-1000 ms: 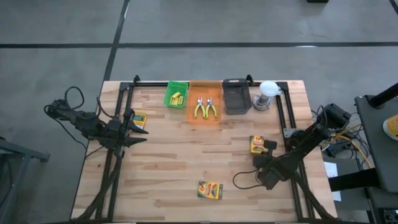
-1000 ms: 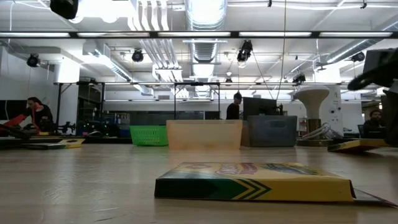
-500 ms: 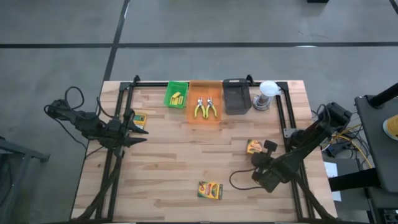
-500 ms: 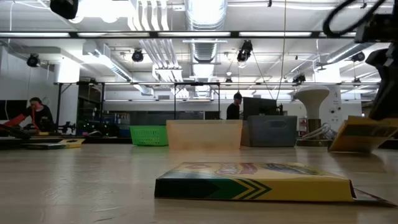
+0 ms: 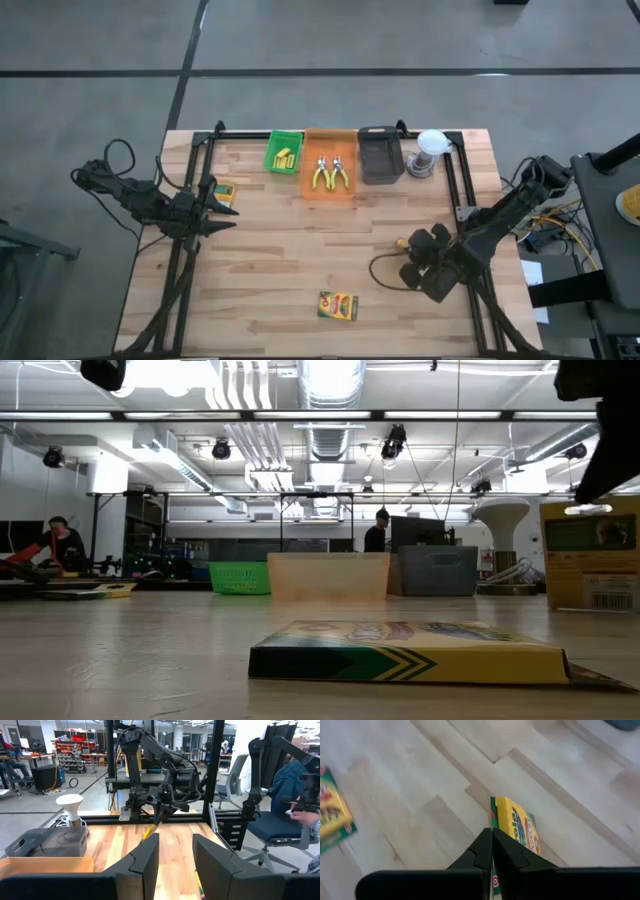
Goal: Pick & Place School Supplies
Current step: Put the yellow crayon box into the black bin
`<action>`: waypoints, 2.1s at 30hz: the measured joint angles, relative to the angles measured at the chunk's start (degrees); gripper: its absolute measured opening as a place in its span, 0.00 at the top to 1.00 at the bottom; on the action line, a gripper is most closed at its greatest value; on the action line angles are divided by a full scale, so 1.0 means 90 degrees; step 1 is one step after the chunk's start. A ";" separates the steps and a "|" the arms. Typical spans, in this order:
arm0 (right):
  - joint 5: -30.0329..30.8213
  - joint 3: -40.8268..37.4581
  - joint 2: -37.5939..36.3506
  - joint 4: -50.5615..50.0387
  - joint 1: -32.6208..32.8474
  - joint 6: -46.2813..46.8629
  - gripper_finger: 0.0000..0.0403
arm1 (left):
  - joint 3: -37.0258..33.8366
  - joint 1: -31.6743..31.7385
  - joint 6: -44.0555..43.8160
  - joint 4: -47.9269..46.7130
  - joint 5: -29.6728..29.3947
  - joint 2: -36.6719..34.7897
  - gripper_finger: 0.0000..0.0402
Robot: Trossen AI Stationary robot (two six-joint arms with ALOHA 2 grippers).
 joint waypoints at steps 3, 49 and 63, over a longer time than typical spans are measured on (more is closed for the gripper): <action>0.0000 -0.0005 -0.0183 0.0001 -0.0161 0.0191 0.98 | 0.0000 0.0000 -0.0001 0.0000 0.0001 0.0000 0.69; -0.1164 -0.0012 -0.2465 0.2834 -0.6306 -0.2941 0.98 | 0.0000 0.0002 0.0000 0.0000 -0.0001 0.0000 0.69; -0.2891 -0.0012 -0.1049 0.4403 -0.8574 -0.3908 0.98 | 0.0000 0.0000 -0.0002 0.0001 0.0002 0.0000 0.69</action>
